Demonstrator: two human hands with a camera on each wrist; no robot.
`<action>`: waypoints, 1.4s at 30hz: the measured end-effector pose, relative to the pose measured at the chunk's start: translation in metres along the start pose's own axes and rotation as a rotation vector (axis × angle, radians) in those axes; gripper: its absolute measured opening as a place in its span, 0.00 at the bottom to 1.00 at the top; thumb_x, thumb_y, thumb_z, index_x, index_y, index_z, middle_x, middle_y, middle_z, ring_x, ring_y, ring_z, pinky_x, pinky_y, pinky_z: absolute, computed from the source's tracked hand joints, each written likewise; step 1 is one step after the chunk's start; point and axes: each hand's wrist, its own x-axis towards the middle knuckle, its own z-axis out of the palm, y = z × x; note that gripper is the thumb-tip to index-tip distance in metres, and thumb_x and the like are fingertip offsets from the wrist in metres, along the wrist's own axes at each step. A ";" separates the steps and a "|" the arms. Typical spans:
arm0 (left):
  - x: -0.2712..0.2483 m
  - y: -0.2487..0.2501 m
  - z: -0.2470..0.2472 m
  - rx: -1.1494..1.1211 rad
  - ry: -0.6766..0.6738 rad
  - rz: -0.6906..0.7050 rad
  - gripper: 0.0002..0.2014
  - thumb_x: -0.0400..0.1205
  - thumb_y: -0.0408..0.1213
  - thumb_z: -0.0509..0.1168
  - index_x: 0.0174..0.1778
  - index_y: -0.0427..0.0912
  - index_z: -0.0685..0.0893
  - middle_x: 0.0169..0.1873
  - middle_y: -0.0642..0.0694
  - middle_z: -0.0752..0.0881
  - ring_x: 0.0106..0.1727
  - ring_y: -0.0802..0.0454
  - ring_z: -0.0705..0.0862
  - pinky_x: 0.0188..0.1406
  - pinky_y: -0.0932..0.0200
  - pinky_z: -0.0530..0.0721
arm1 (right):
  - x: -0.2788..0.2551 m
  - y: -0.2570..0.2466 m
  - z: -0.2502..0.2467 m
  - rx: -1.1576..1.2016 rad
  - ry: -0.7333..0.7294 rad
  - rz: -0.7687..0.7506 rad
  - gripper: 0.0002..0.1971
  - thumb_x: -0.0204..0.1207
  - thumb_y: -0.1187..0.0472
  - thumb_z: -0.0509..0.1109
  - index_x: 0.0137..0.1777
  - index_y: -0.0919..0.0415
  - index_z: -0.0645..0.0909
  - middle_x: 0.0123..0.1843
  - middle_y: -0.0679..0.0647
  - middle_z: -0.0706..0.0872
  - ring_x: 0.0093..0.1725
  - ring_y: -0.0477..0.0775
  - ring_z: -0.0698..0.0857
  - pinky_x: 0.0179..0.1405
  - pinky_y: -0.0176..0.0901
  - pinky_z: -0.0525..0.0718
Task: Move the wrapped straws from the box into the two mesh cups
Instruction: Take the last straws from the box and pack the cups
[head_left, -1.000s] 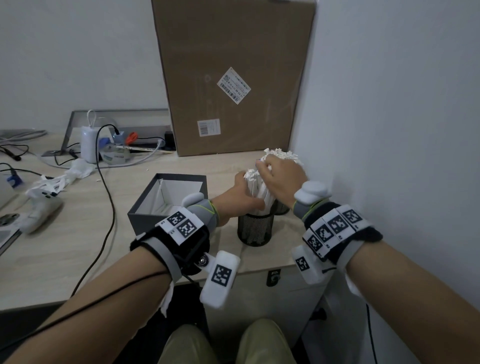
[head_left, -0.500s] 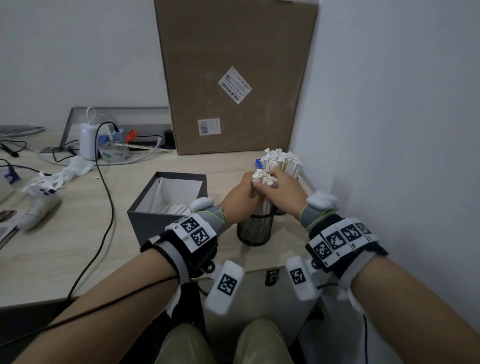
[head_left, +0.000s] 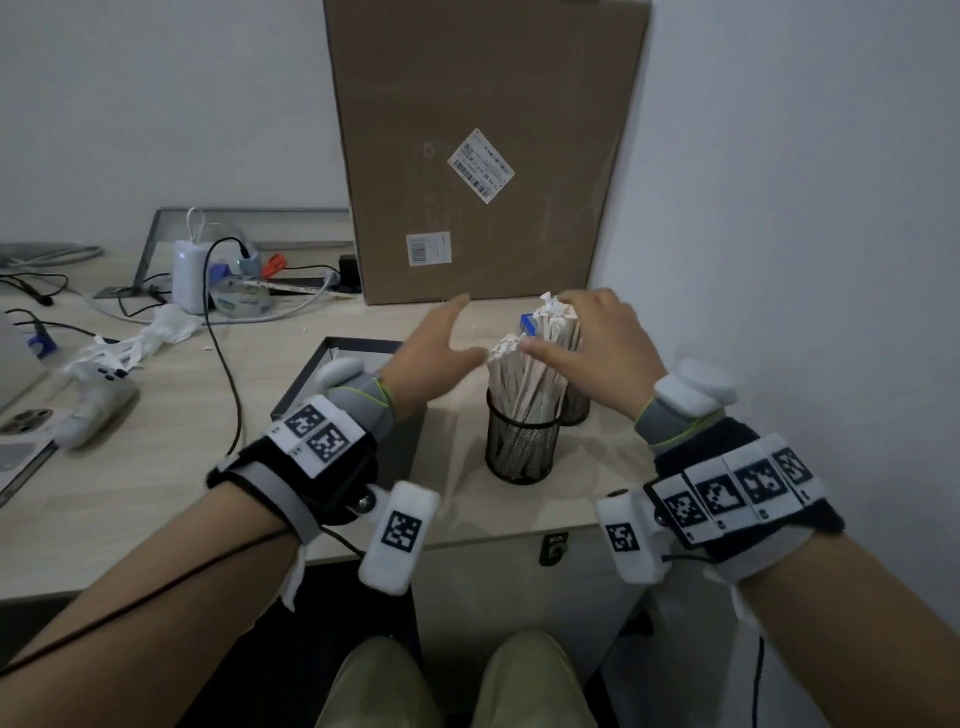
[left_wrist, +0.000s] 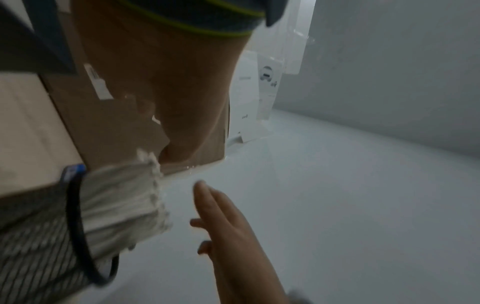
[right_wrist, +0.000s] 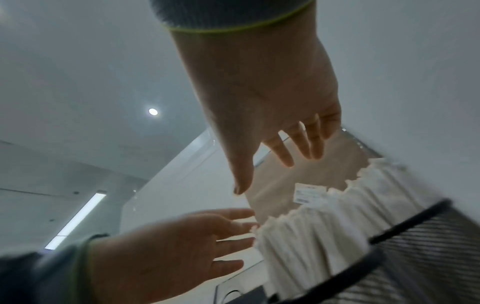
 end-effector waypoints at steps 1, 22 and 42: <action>0.001 -0.009 -0.009 -0.019 0.053 -0.030 0.30 0.81 0.37 0.65 0.80 0.43 0.64 0.78 0.43 0.68 0.79 0.47 0.66 0.76 0.53 0.67 | -0.004 -0.011 -0.001 0.071 0.018 -0.003 0.31 0.73 0.38 0.67 0.70 0.56 0.74 0.66 0.57 0.77 0.66 0.57 0.77 0.64 0.49 0.75; -0.055 -0.096 -0.056 0.052 0.422 -0.015 0.15 0.77 0.24 0.61 0.59 0.33 0.80 0.57 0.37 0.83 0.58 0.44 0.81 0.54 0.62 0.75 | 0.001 -0.135 0.116 0.133 -0.249 0.131 0.10 0.82 0.62 0.54 0.52 0.68 0.74 0.53 0.67 0.85 0.39 0.62 0.75 0.37 0.45 0.70; -0.045 -0.085 -0.034 0.082 0.119 -0.472 0.41 0.77 0.39 0.66 0.80 0.32 0.49 0.75 0.30 0.65 0.73 0.31 0.70 0.72 0.40 0.73 | -0.018 -0.132 0.134 0.032 -0.204 0.105 0.33 0.84 0.60 0.54 0.82 0.68 0.42 0.58 0.68 0.85 0.55 0.70 0.84 0.41 0.51 0.71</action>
